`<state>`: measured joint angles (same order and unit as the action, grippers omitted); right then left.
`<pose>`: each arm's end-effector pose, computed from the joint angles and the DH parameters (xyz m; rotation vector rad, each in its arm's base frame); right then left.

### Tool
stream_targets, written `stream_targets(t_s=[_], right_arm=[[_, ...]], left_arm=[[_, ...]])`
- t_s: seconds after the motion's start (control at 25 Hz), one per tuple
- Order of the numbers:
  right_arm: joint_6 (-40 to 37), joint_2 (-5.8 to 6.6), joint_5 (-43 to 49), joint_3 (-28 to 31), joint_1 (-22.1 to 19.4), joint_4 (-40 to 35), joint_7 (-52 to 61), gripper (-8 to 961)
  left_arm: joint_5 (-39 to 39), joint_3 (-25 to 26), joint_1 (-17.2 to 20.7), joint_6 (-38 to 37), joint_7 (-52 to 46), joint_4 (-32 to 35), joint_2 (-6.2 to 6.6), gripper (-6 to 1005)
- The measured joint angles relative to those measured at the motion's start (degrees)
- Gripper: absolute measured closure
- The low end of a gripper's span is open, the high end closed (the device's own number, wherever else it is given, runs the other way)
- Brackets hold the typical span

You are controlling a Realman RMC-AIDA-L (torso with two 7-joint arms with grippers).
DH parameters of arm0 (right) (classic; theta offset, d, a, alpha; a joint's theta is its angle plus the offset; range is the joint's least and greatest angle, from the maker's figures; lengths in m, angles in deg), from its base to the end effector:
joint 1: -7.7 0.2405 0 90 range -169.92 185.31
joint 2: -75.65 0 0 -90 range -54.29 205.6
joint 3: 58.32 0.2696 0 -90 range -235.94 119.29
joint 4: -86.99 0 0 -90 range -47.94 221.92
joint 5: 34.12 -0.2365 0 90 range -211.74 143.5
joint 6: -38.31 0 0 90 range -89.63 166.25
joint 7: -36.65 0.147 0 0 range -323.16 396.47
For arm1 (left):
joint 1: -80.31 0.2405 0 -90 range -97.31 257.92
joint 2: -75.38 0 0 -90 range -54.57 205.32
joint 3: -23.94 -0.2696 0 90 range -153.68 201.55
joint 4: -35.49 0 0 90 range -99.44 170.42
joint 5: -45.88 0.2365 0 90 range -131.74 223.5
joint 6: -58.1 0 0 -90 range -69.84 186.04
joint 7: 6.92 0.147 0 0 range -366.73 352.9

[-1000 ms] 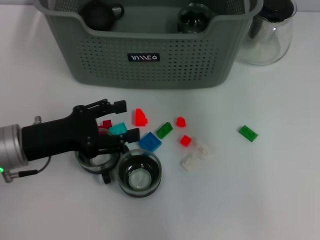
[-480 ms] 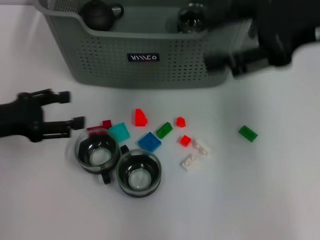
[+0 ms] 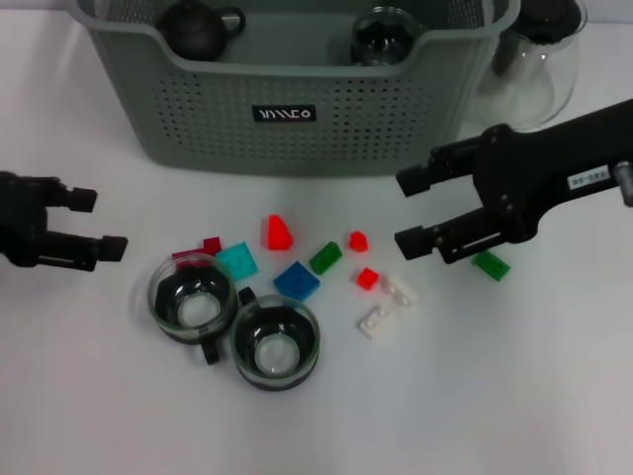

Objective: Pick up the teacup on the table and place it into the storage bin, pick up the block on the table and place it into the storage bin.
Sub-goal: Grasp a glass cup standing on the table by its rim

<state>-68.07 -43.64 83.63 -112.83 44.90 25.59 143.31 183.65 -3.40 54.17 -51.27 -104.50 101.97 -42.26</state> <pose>0.1716 0.3641 0.0169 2.9790 -0.4874 -0.3902 -0.3165 0.3147 0.1023 -2.7272 -0.8753 -0.2217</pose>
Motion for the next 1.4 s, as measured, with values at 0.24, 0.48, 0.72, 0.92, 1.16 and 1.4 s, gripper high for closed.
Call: stream_targets(t_s=[0.24,0.48,0.72,0.92,1.16,1.4], right_arm=[[0.23,1.22,0.54,0.12,-0.05,0.78,1.60,116],[0.21,1.85,1.29,0.63,-0.14,0.94,1.94,119],[0.18,1.83,1.34,0.44,0.11,0.96,1.61,122],[0.29,1.68,1.35,0.63,0.09,1.00,1.02,121],[0.77,1.61,1.34,0.70,-0.36,1.04,0.96,118],[0.79,1.59,1.34,0.81,-0.47,1.13,0.94,125]], left_arm=[[3.05,-6.68,-3.40,-6.63,-13.55,11.66,-2.58,126],[10.03,-20.19,-5.60,-4.25,-26.17,14.40,-4.38,126],[18.95,-27.39,-7.19,1.04,-32.08,15.00,-6.61,126],[20.16,-32.21,-6.78,4.65,-35.10,14.97,-6.68,126],[21.36,-35.38,-6.31,8.06,-37.45,13.76,-6.72,133],[21.11,-37.95,-6.05,10.63,-39.15,10.91,-6.81,147]])
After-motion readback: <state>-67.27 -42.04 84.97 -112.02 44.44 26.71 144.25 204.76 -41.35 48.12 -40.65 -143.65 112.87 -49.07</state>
